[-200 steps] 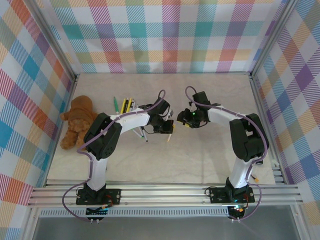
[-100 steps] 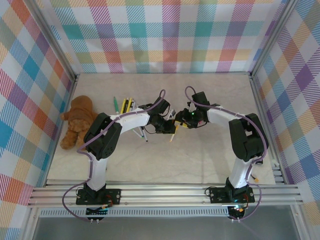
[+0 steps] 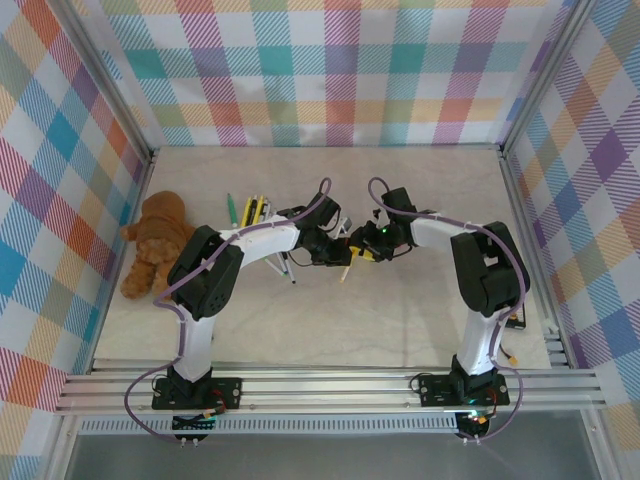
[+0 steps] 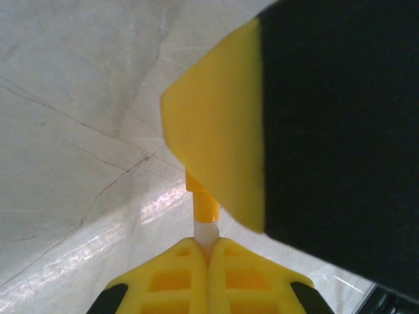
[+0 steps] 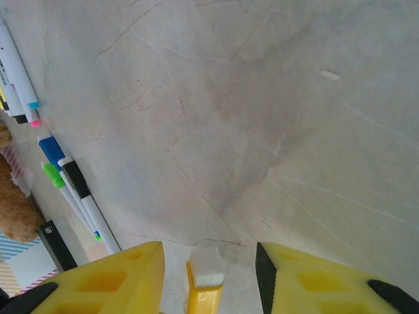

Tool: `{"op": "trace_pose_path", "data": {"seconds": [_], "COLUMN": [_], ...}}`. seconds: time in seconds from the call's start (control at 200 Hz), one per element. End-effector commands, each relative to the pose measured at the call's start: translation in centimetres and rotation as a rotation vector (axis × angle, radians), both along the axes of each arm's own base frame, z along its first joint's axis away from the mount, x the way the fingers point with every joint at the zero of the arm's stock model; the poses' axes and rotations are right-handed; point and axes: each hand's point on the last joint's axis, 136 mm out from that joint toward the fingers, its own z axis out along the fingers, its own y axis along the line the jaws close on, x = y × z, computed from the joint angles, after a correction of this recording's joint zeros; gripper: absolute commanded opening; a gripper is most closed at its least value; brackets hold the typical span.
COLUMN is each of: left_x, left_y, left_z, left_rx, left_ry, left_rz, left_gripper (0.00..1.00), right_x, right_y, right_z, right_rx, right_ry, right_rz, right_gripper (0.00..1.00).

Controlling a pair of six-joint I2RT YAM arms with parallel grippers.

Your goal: Open the pen caps

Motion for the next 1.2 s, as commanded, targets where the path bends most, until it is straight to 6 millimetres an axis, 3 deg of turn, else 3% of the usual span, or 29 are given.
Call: {"op": "trace_pose_path", "data": {"seconds": [0.0, 0.145, 0.285, 0.35, 0.45, 0.57, 1.035, 1.11, 1.195], "left_x": [0.4, 0.5, 0.3, 0.0, -0.4, -0.9, -1.7, -1.8, -1.8], "left_y": [-0.5, -0.6, -0.4, -0.2, 0.4, 0.4, -1.3, -1.2, -1.1], "left_z": [1.5, 1.5, 1.5, 1.5, 1.2, 0.9, 0.4, 0.1, -0.1], "left_rx": [-0.017, -0.015, -0.011, -0.005, 0.009, -0.001, -0.009, 0.002, 0.012], "left_ry": [-0.038, -0.04, -0.037, -0.039, -0.042, -0.03, -0.014, -0.009, 0.0], "left_rz": [-0.011, -0.01, -0.015, -0.018, -0.009, -0.007, -0.043, -0.045, -0.045], "left_gripper": [0.0, 0.0, 0.0, 0.0, 0.19, 0.24, 0.26, 0.22, 0.08], "right_x": [-0.7, -1.0, -1.0, -0.9, -0.8, -0.7, -0.9, -0.9, -0.9], "right_y": [1.0, 1.6, 1.6, 1.6, 1.5, 1.5, 1.9, 1.9, 2.0], "right_z": [-0.4, -0.4, -0.5, -0.3, 0.0, 0.4, 1.1, 1.1, 1.1], "right_rx": [0.041, 0.05, 0.046, 0.049, 0.053, 0.057, 0.065, 0.069, 0.076], "right_ry": [0.027, 0.026, 0.025, 0.019, 0.008, -0.001, -0.012, -0.014, -0.014], "right_rz": [0.017, 0.033, 0.033, 0.028, 0.013, 0.005, 0.004, 0.004, -0.002], "right_gripper": [0.43, 0.36, 0.0, 0.0, 0.0, 0.0, 0.0, 0.0, 0.0]}}
